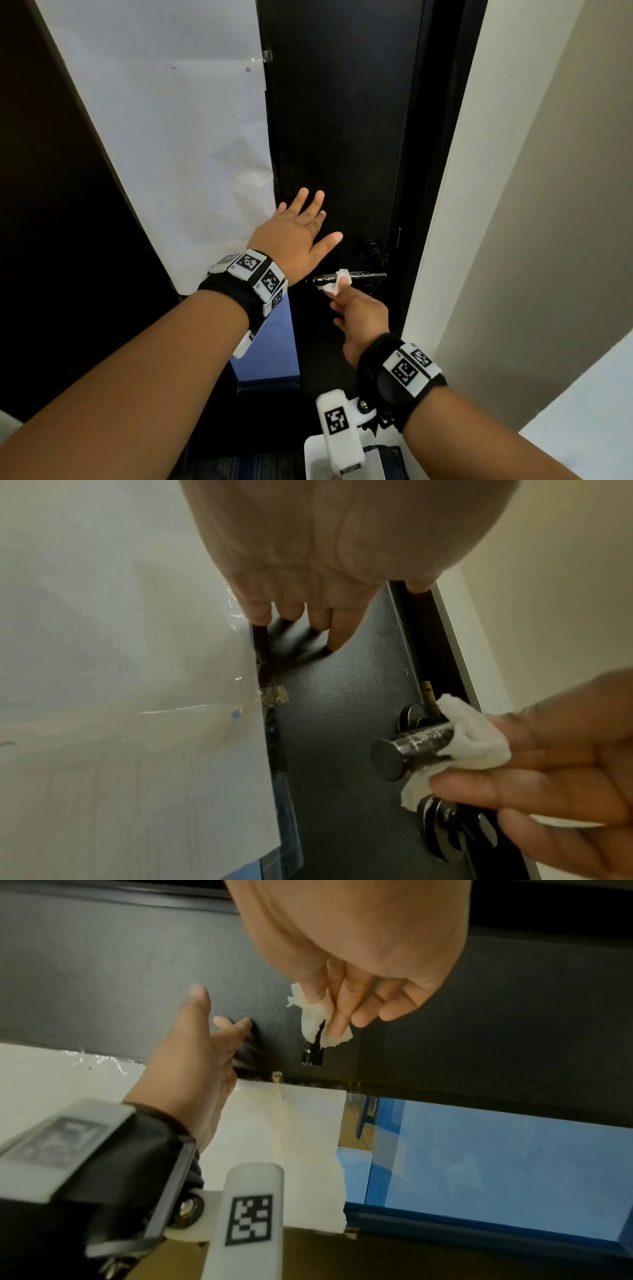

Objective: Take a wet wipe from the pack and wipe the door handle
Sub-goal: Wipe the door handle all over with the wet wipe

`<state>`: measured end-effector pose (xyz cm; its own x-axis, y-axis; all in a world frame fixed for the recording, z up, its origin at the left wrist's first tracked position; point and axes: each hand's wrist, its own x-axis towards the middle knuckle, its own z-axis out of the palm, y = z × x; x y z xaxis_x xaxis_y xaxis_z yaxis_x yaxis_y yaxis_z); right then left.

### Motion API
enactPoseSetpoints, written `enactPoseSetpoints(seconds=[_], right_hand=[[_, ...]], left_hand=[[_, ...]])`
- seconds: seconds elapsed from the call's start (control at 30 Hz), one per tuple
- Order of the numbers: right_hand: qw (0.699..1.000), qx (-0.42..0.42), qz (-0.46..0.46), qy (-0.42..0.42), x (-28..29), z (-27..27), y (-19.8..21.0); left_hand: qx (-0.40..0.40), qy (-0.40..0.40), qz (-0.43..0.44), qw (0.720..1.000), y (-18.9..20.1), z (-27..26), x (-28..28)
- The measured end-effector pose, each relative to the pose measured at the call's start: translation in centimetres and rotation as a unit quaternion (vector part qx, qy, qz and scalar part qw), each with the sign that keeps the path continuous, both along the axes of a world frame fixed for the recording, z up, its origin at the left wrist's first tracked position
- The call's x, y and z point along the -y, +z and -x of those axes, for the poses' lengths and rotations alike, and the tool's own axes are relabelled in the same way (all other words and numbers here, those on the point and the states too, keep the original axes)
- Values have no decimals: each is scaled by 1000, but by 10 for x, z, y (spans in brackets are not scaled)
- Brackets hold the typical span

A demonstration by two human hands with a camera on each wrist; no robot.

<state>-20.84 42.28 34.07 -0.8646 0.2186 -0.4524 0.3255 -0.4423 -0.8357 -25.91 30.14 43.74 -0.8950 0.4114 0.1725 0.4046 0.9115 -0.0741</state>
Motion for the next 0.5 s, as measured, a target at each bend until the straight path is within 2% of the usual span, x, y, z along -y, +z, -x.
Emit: enactPoseSetpoints(seconds=[0.3,0.5], right_hand=[[1000,-7,-9,29,20,-5,15],[996,-12,-21,86,23,-14,28]], left_hand=[[-6,-5,-10,1000,-4,2,2],[-1,-2,-17,1000,-5,1,0]])
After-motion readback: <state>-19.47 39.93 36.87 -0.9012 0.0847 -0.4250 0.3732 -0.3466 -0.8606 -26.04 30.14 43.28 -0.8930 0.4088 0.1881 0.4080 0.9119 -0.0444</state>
